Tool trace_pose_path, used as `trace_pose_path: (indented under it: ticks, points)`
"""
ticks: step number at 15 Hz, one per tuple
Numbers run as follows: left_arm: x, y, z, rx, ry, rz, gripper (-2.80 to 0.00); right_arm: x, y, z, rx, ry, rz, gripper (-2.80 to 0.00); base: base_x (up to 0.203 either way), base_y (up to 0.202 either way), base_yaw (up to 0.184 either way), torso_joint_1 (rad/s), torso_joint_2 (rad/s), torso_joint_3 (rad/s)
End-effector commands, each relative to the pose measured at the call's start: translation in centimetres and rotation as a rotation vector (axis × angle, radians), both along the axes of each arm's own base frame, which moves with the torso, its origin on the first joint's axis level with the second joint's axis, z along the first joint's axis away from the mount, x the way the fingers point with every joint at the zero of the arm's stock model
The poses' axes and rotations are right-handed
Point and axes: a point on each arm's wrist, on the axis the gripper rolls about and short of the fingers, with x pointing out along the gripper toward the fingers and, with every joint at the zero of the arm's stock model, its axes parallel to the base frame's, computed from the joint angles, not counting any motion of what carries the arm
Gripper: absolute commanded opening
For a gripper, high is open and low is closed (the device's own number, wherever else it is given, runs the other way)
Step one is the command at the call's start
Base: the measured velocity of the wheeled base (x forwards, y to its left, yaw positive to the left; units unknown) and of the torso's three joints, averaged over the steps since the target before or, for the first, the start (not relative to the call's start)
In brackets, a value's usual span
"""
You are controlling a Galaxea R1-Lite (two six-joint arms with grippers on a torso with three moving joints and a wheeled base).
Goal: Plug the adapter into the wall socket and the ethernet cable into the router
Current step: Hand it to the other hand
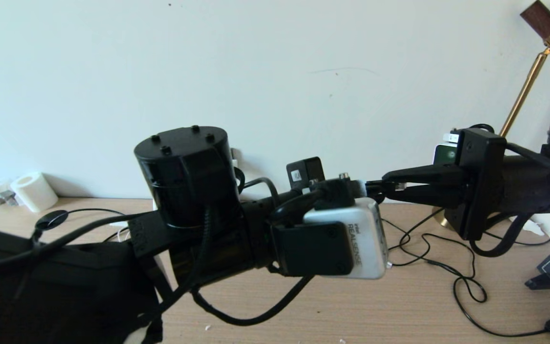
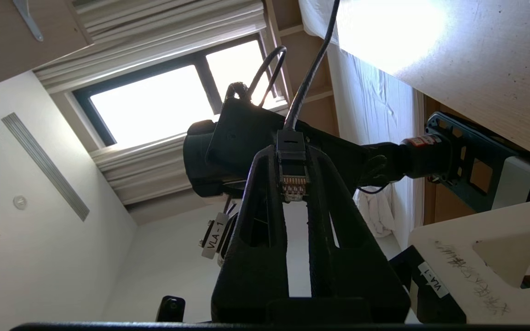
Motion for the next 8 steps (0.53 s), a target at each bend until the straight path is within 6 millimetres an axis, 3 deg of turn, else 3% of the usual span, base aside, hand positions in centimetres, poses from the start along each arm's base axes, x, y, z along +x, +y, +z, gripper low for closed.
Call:
trace_pose_path:
  ticks: [1,3,4,8]
  points:
    - [0.04,-0.05,0.21,-0.007,-0.011,-0.001,-2.8,-0.05,0.02,0.03,0.003,0.006,0.007,-2.8,0.0,0.0,0.0,0.0,0.0,0.0]
    - [0.01,-0.02,0.48,-0.015,-0.018,-0.001,-2.8,-0.02,0.06,0.0,0.003,0.006,0.008,-2.8,0.0,0.0,0.0,0.0,0.0,0.0]
    - [0.03,-0.05,0.67,-0.021,-0.022,-0.001,0.0,-0.01,0.04,0.0,0.003,0.006,0.007,-2.8,0.0,0.0,0.0,0.0,0.0,0.0]
    - [-0.02,-0.06,0.69,-0.027,-0.027,-0.002,0.0,-0.12,0.04,0.04,0.003,0.004,0.008,-2.8,0.0,0.0,0.0,0.0,0.0,0.0]
